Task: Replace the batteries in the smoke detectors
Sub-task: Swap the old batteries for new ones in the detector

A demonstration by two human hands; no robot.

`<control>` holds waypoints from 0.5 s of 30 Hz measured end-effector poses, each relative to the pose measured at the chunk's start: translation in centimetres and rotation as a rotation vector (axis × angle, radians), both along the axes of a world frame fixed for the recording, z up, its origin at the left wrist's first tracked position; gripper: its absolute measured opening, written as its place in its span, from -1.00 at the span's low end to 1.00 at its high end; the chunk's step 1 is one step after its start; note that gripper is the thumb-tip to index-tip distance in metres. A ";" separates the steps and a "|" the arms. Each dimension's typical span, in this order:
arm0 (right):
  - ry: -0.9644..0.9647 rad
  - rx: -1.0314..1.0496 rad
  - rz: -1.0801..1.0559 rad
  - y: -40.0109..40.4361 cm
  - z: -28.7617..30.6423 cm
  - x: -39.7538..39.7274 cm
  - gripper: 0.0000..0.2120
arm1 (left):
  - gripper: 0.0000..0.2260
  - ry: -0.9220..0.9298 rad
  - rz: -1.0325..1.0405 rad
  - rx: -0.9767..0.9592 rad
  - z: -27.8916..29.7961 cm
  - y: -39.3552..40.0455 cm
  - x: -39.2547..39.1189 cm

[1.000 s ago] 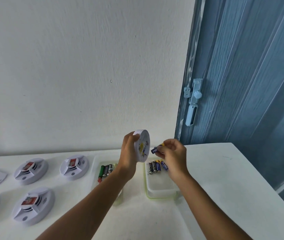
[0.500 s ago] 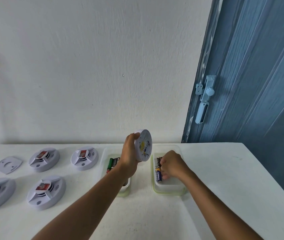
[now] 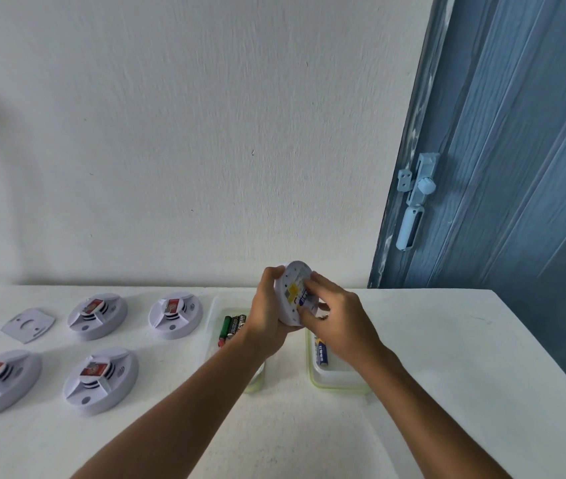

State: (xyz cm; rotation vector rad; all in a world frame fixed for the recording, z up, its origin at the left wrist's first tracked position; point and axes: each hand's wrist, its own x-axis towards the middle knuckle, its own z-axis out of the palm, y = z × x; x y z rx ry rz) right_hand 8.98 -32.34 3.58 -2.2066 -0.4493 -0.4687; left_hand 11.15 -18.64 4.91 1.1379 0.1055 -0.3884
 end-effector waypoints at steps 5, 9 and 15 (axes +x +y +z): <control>-0.160 -0.165 0.016 0.3 0.0 -0.6 -0.56 | -0.58 0.103 0.002 -0.070 0.2 -0.1 0.2; -0.188 -0.145 0.057 -0.4 -0.8 -0.9 -0.64 | -0.63 0.196 -0.005 -0.160 0.3 -0.1 0.1; -0.087 -0.002 0.089 -1.5 -1.2 -1.3 -0.62 | -0.62 0.220 -0.022 -0.134 0.2 -0.4 -0.5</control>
